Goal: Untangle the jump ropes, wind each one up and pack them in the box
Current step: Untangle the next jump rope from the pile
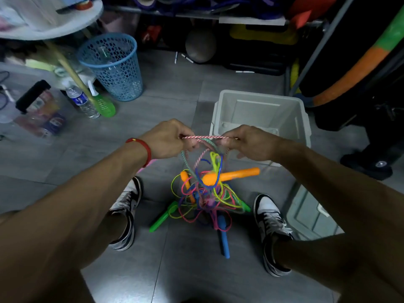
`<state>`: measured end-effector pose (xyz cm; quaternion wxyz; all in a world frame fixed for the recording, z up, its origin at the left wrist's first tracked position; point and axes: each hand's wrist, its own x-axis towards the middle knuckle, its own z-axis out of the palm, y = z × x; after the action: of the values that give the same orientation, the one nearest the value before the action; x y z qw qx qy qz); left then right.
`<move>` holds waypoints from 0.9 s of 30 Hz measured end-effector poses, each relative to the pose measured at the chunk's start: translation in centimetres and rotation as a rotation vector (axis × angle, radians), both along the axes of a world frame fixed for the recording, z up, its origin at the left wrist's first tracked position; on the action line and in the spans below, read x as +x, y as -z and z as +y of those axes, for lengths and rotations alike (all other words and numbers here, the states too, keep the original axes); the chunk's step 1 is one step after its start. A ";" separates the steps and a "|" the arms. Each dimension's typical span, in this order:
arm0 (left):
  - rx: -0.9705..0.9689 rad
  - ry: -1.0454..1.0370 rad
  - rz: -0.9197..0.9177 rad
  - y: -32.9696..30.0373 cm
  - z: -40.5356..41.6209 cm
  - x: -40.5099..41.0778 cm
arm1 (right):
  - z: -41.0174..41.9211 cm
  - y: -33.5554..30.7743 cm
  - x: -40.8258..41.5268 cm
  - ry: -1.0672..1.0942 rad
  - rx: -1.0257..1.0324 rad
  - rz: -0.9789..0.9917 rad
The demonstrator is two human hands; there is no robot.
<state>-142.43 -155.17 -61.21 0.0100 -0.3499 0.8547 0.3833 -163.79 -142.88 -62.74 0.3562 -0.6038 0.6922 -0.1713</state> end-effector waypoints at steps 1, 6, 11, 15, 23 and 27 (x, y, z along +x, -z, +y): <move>0.011 -0.013 -0.010 0.0 0.1 0.0 | 0.0 0.0 0.1 0.039 0.010 -0.065; -0.171 -0.105 -0.013 -1.0 -0.2 0.2 | -0.4 -0.8 -0.1 0.025 -0.093 0.100; 0.140 -0.354 0.254 -1.7 -1.1 0.7 | -0.1 -0.5 -3.0 -0.003 0.020 0.434; 0.040 -0.184 -0.180 -0.7 -0.9 1.7 | -0.1 -1.5 -3.7 0.102 -0.001 0.214; 0.340 -0.077 0.145 -1.7 3.1 -0.7 | -0.6 -3.8 0.6 0.062 -0.285 0.132; 0.068 -0.053 0.263 -3.0 2.9 -1.1 | -0.6 -3.1 1.0 -0.032 -0.302 0.278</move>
<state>-143.49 -152.26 -58.24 -0.1005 -0.3184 0.8257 0.4547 -162.74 -143.52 -59.60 0.1654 -0.6792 0.6914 -0.1823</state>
